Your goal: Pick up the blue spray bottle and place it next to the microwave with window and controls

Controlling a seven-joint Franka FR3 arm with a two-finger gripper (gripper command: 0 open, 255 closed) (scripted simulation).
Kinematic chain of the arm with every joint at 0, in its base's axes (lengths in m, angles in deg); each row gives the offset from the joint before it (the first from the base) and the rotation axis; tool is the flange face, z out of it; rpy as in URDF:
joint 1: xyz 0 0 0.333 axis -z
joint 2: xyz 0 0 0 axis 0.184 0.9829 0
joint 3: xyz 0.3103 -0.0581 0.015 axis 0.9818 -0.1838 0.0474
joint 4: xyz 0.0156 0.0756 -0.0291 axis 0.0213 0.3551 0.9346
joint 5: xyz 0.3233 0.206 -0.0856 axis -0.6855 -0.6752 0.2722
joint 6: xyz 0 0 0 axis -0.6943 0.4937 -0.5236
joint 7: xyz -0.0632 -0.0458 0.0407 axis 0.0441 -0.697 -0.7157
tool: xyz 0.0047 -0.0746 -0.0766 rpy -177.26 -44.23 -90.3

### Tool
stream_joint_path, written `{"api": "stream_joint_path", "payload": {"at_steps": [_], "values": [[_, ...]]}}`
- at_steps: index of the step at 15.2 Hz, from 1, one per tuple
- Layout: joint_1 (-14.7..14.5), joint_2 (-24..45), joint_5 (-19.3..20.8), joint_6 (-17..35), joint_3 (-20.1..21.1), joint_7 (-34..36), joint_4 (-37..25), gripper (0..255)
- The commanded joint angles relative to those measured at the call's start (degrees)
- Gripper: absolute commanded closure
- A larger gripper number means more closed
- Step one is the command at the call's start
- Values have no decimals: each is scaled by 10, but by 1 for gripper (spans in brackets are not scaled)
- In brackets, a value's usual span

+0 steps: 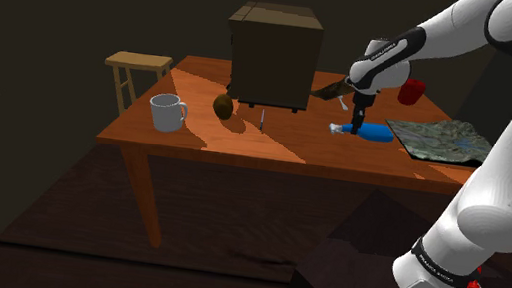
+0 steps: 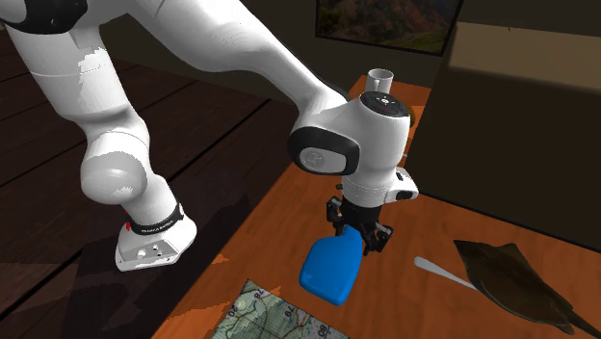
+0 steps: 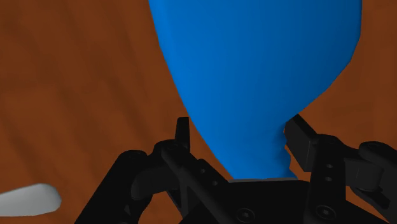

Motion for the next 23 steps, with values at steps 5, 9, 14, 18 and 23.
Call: {"api": "stream_joint_path", "payload": {"at_steps": [5, 9, 14, 18, 23], "values": [[0, 0, 0, 0, 0, 0, 0, 255], [0, -6, 5, -7, -1, 3, -3, 255], [-3, -33, 24, -46, -1, 16, -18, 255], [-4, -53, 36, -77, 0, 24, -32, 255], [-4, -74, 48, -116, 2, 32, -52, 255]]}}
